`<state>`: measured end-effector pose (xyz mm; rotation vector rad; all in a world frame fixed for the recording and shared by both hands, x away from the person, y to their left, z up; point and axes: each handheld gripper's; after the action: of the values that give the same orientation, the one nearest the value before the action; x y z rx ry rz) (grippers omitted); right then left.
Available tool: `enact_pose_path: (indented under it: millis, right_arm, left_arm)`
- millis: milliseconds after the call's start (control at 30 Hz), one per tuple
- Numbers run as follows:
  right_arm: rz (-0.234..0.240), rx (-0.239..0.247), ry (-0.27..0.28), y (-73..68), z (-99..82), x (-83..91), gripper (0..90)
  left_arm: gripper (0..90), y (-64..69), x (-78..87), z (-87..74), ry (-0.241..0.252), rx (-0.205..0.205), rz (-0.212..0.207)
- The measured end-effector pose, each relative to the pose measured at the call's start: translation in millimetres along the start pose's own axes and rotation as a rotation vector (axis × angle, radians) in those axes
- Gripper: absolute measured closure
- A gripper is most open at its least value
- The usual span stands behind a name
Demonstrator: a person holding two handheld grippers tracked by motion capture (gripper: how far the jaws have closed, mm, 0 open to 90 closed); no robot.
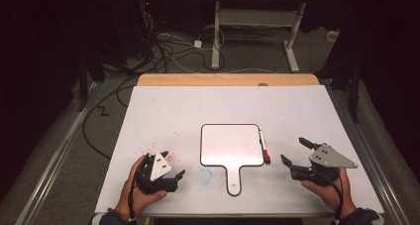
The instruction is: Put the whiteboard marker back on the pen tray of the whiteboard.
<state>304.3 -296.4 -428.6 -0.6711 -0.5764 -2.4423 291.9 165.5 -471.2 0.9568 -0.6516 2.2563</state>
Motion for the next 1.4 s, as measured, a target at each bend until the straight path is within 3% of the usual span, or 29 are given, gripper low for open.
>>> enact_pose_path:
  millis: [433,867,1400]
  right_arm:
    - [-0.015,-0.017,-0.083,-2.0,-39.3,-1.1,21.1]
    - [-0.011,-0.002,-0.054,-5.6,-33.2,2.5,20.5]
    - [0.001,0.015,-0.065,-7.1,-31.9,-3.7,21.0]
  left_arm:
    - [18.4,-0.5,-0.4,-0.1,0.0,0.005,0.006]
    - [18.4,1.5,2.4,-3.0,0.003,0.0,0.011]
    - [18.4,1.4,1.4,-3.7,-0.003,0.008,0.007]
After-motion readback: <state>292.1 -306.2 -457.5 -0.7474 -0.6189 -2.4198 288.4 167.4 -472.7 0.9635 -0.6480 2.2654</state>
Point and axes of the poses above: each handheld gripper's, and its own axes: x roughly backward along the jaws, z roughly out of its top, y roughly to its right, and after that the axes turned 12 degrees about -y, right-handed
